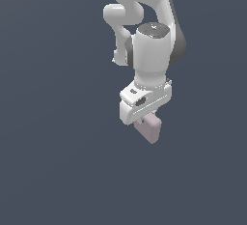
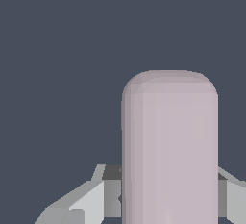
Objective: Pick up the object and move it to a goal position.
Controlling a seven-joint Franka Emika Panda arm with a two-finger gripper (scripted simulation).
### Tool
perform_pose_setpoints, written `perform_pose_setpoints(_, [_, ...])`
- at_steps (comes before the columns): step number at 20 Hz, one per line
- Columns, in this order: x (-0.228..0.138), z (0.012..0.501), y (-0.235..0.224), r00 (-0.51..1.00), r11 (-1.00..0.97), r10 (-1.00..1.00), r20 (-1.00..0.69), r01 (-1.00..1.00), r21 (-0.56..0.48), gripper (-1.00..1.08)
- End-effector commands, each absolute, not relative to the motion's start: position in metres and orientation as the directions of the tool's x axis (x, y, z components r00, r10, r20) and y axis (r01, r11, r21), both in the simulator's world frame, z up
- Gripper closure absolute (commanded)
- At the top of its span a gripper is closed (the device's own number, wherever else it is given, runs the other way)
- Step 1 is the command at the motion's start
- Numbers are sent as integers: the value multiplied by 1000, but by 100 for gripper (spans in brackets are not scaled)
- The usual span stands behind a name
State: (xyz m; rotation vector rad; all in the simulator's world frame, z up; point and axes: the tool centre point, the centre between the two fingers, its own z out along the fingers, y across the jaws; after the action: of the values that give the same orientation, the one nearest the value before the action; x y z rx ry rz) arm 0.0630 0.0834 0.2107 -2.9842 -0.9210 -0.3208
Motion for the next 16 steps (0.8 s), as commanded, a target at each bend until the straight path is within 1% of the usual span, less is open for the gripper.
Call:
perform_pose_setpoints(1, [80, 259, 103, 759, -799, 595, 266, 595, 88, 108])
perform_pose_setpoints(5, [98, 344, 137, 658, -745, 650, 380, 651, 146, 108])
perform_pose_setpoints(9, [101, 420, 165, 557, -697, 686, 468, 689, 201, 108])
perform_pose_setpoints(12, [98, 464, 180, 492, -668, 702, 515, 706, 236, 108])
perform_pose_setpoints(16, [92, 505, 193, 429, -642, 713, 554, 719, 269, 108])
